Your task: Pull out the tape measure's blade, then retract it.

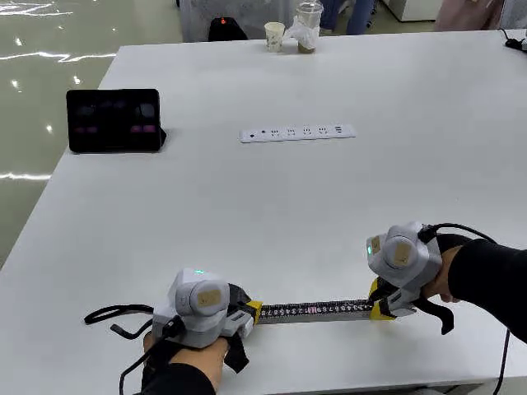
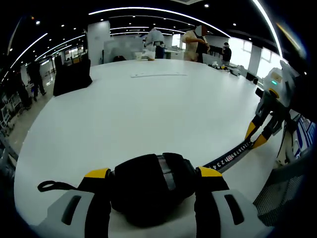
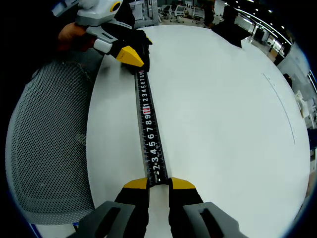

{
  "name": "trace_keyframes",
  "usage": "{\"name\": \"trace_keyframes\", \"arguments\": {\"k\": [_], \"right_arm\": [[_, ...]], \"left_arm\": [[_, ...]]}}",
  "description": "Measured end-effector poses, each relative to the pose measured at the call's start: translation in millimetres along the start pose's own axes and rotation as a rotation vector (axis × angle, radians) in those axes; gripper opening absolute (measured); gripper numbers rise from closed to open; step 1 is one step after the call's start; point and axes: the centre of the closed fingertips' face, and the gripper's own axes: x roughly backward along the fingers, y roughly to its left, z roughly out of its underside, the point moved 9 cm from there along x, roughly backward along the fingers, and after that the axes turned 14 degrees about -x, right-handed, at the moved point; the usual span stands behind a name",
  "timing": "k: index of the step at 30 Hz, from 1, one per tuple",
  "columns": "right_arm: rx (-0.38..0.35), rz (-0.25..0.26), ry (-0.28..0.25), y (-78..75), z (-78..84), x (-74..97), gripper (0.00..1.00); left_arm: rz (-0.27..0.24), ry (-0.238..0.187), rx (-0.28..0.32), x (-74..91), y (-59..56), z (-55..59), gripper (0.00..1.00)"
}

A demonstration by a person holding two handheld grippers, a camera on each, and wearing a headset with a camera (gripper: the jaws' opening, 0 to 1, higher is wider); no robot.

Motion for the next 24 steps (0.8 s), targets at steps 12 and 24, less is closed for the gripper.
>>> {"name": "trace_keyframes", "arguments": {"k": [12, 24], "right_arm": [[0.001, -0.001, 0.001, 1.6, -3.5, -1.2, 0.12], [-0.001, 0.014, 0.005, 4.8, -7.3, -2.6, 0.11]], "left_arm": [[-0.002, 0.001, -0.007, -0.1, -0.5, -0.1, 0.64], [-0.001, 0.004, -0.012, 0.0, -0.5, 0.0, 0.64]]}}
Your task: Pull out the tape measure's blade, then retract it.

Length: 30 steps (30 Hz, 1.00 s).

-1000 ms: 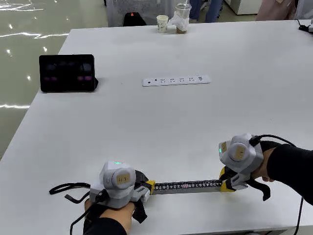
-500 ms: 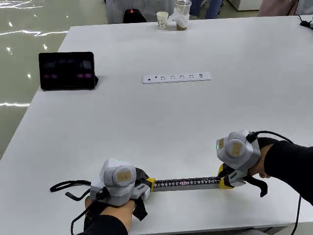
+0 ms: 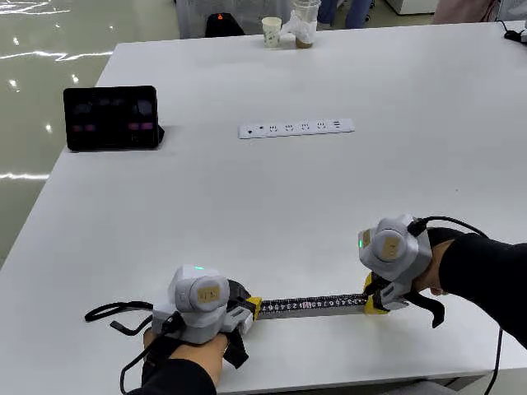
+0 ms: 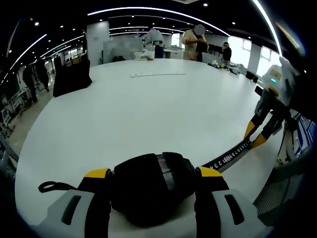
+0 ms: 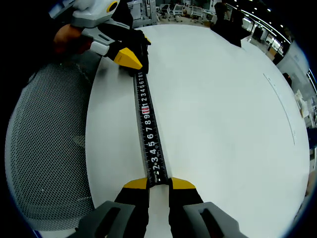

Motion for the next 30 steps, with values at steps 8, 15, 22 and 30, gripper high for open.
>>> {"name": "trace_keyframes", "arguments": {"k": [8, 15, 22, 30], "right_arm": [[-0.005, -0.002, 0.004, -0.6, -2.2, -1.0, 0.12], [-0.007, -0.001, 0.009, 0.5, -4.8, -2.0, 0.11], [-0.006, -0.005, 0.013, 0.6, -7.5, -2.9, 0.11], [0.019, -0.010, -0.007, 2.3, -8.9, -3.2, 0.12]], "left_arm": [[0.000, 0.000, -0.002, 0.1, 0.1, 0.2, 0.64], [0.000, 0.000, -0.004, 0.0, 0.0, 0.3, 0.64], [0.000, -0.001, -0.006, 0.0, 0.0, 0.4, 0.64], [-0.001, 0.000, -0.009, 0.1, -0.1, 0.4, 0.64]]}}
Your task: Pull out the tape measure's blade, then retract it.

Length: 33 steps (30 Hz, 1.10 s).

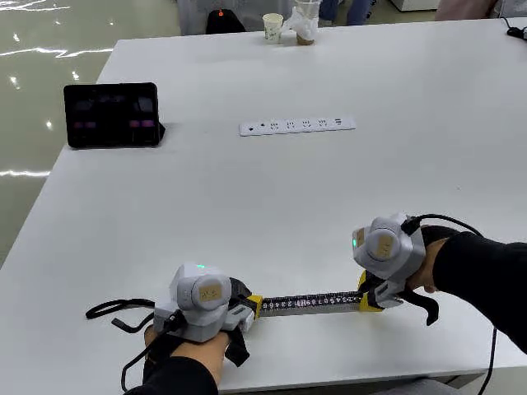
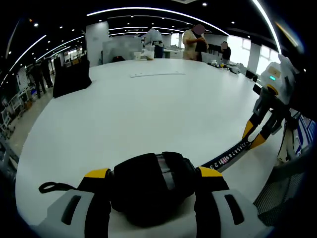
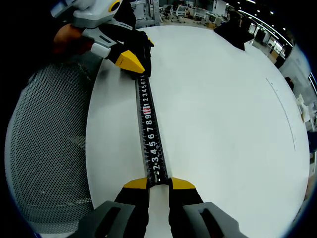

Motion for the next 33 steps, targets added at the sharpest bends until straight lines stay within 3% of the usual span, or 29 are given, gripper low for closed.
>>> {"name": "trace_keyframes", "arguments": {"k": [33], "right_arm": [[-0.008, -0.005, 0.033, 2.3, -14.8, -5.7, 0.11]], "left_arm": [[0.002, 0.000, -0.006, -0.9, -0.3, 0.3, 0.64]]}}
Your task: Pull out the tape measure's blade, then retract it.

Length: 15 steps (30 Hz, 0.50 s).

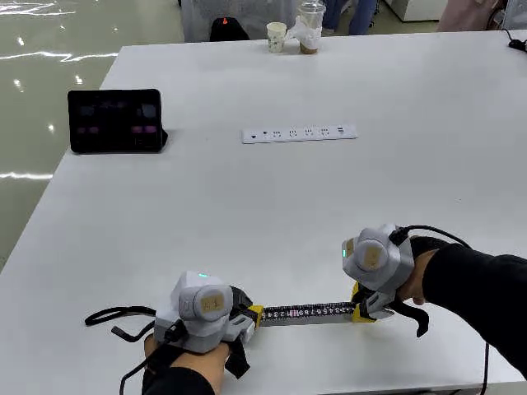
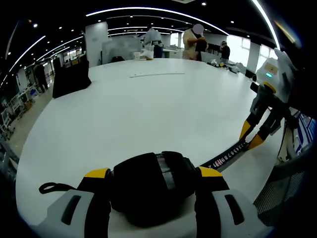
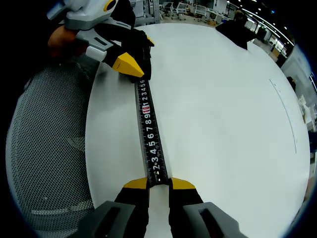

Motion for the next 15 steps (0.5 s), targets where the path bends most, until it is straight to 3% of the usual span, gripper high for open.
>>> {"name": "trace_keyframes", "arguments": {"k": [15], "right_arm": [[-0.001, 0.002, 0.004, 2.3, -5.3, -2.3, 0.11]], "left_arm": [[0.001, 0.003, -0.001, -0.1, 0.3, -0.4, 0.64]]}}
